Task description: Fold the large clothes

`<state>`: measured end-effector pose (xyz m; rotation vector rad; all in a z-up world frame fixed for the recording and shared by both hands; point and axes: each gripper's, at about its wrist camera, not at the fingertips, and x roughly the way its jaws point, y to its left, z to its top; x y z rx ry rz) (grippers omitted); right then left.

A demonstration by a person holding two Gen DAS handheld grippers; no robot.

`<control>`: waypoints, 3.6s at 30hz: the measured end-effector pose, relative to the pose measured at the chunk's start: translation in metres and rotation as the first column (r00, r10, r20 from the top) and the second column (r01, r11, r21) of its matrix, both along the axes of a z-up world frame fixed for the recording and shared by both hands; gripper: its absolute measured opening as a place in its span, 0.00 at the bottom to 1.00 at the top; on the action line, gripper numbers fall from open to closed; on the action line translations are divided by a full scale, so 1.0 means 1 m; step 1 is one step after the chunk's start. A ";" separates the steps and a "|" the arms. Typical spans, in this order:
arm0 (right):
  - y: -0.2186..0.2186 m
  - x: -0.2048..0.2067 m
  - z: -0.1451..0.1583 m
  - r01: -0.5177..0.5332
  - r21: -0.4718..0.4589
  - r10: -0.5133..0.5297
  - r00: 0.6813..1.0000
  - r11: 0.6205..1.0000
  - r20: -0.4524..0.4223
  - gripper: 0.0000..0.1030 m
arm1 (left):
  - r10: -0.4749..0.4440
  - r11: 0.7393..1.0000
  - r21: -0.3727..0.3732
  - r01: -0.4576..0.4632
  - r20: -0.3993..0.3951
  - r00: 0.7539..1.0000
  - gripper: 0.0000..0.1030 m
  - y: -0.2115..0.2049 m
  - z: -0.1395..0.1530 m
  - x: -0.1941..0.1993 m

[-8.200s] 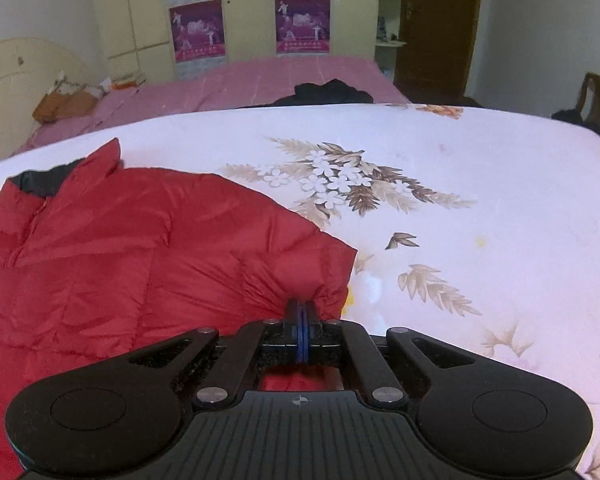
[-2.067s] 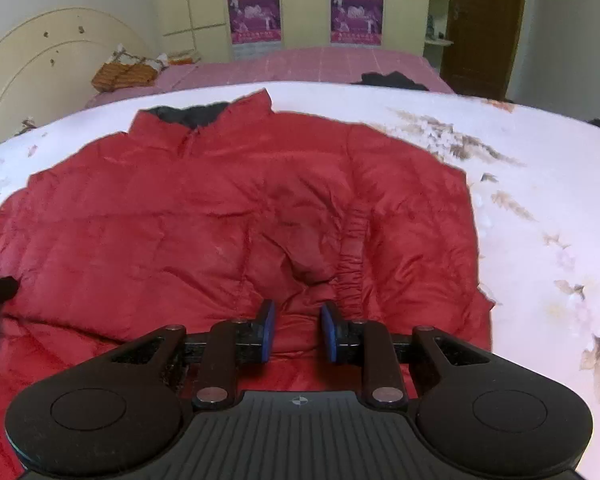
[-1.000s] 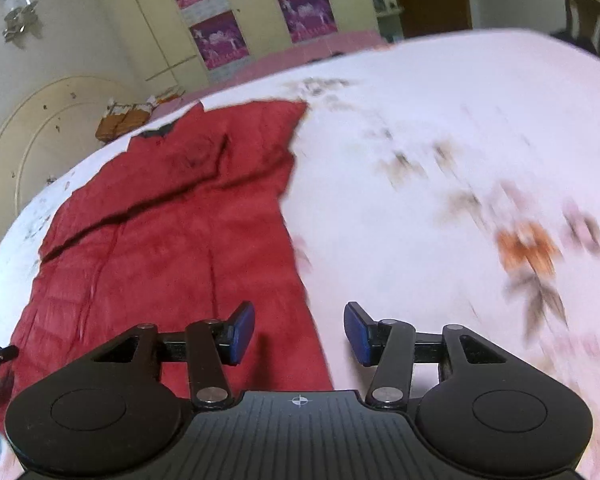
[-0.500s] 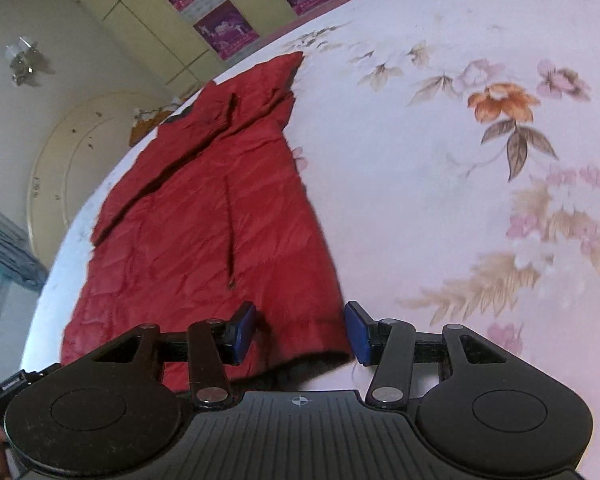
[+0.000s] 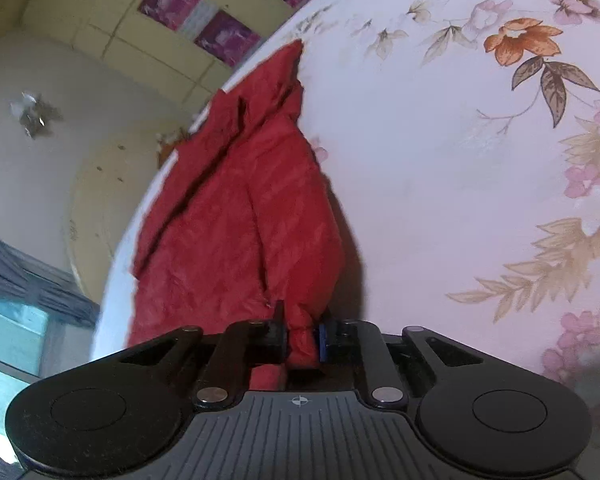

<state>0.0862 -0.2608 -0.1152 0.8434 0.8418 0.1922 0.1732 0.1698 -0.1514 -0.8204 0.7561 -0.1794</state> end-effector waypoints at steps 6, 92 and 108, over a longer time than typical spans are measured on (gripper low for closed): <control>0.000 0.001 -0.002 -0.008 -0.059 0.007 1.000 0.998 -0.020 0.12 | 0.033 0.999 0.039 -0.030 -0.069 0.997 0.08 0.000 -0.007 0.003; 0.046 0.483 -0.020 -0.061 -0.761 0.056 0.998 0.646 -0.032 0.58 | -0.172 0.727 0.672 0.144 -0.026 0.985 0.61 -0.067 0.022 0.455; 0.137 0.424 -0.014 -0.211 -0.693 0.334 0.942 0.689 0.046 0.53 | -0.381 0.666 0.707 0.238 0.048 0.924 0.63 -0.148 0.025 0.369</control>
